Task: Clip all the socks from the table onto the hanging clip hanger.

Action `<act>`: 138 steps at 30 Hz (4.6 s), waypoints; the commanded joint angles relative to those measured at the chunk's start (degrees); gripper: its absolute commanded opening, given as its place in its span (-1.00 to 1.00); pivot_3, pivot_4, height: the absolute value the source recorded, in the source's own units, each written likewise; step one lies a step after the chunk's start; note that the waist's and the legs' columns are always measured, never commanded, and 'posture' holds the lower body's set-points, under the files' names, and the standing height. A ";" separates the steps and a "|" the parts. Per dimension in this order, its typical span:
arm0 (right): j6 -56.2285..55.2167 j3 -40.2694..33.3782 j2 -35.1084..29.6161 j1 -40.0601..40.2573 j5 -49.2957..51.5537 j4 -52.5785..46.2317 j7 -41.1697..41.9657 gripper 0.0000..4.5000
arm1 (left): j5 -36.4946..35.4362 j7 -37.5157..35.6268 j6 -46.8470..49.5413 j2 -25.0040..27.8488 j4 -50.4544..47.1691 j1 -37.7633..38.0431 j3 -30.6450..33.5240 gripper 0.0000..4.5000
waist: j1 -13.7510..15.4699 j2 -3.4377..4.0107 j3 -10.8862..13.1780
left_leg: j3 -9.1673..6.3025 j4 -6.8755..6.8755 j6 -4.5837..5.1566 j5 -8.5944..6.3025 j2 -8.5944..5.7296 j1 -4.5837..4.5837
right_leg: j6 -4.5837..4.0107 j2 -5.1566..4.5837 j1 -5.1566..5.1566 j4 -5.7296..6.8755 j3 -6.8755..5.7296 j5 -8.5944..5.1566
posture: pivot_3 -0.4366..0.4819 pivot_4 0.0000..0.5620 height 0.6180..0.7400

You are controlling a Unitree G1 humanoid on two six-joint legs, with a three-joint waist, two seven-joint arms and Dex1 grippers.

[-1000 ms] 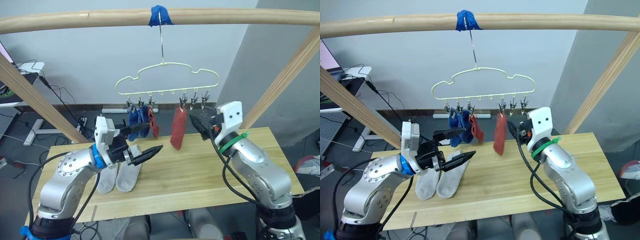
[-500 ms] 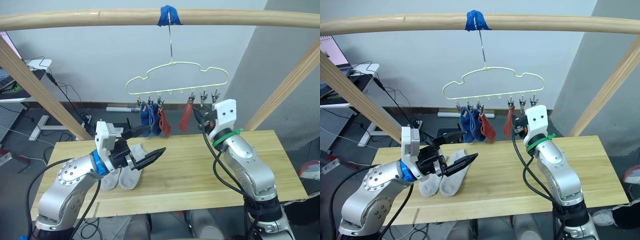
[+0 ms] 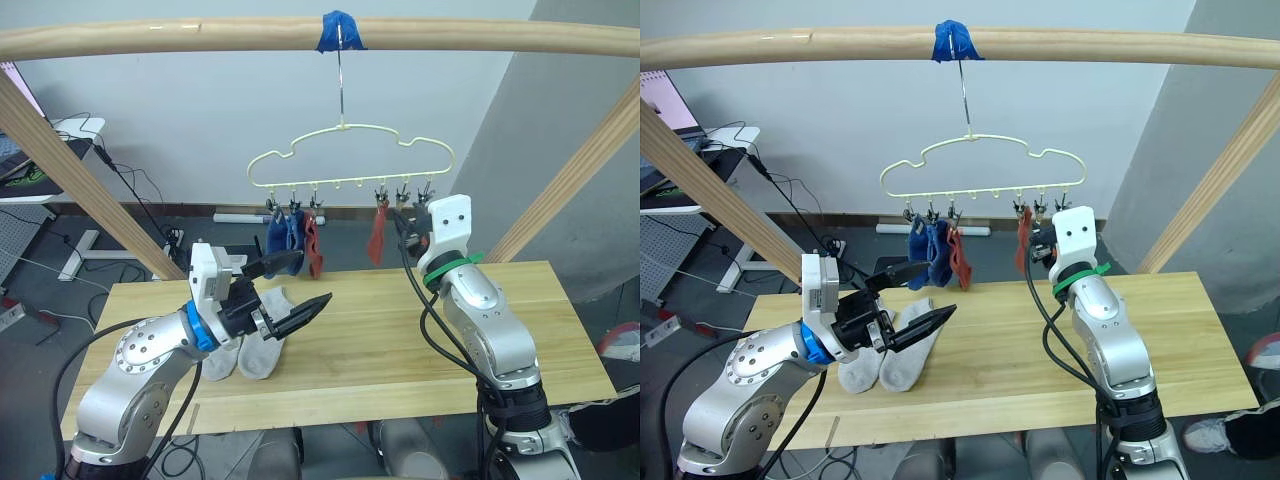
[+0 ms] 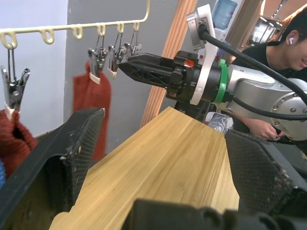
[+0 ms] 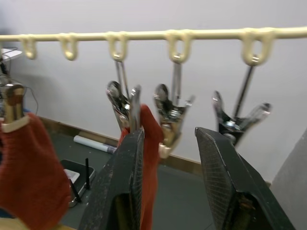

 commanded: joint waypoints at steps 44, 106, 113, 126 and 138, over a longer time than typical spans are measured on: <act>-5.52 -1.66 6.66 -9.00 -2.47 8.24 -0.42 -0.22 | 0.80 0.67 -1.20 -0.43 -2.52 -0.08 -1.21 1.00 | 0.08 0.00 0.00 | -0.02 0.02 0.00 0.00 -0.01 0.04 | -0.04 0.00 0.00 0.12 -0.01 0.02 | -0.22 -0.33 1.00; 32.46 -13.76 -12.37 -14.57 30.63 0.54 18.77 -1.00 | 36.54 -4.82 -23.51 -5.10 70.82 -20.81 -16.45 0.12 | 0.80 0.03 -0.01 | -0.08 0.04 0.01 0.00 -0.06 0.02 | -0.07 -0.04 0.03 0.12 -0.09 -0.01 | -0.49 -0.25 1.00; 32.23 -13.78 -12.34 -14.09 30.87 0.60 18.10 -1.00 | 36.70 -5.57 -24.76 -5.75 68.58 -19.78 -16.42 -0.80 | 0.13 0.03 -0.01 | -0.08 0.04 0.01 0.00 -0.06 0.01 | -0.07 -0.04 0.04 0.12 -0.09 -0.01 | -0.48 -0.25 1.00; 43.92 -20.45 -11.50 -16.32 38.43 2.43 14.68 -1.00 | 25.78 -12.75 -23.81 -5.45 32.62 -9.34 -14.97 -0.99 | -0.16 0.03 0.00 | -0.07 0.03 0.01 0.00 -0.06 -0.01 | -0.06 -0.06 0.04 0.09 -0.07 -0.01 | -0.44 -0.28 1.00; 63.01 -37.84 1.88 -22.69 49.52 1.70 0.46 -1.00 | 28.93 -4.24 -24.85 -12.89 22.71 -13.32 -18.73 -0.99 | -0.25 0.04 -0.02 | -0.07 0.04 0.02 0.00 -0.06 -0.01 | -0.06 -0.02 0.05 0.09 -0.07 -0.01 | -0.45 -0.34 1.00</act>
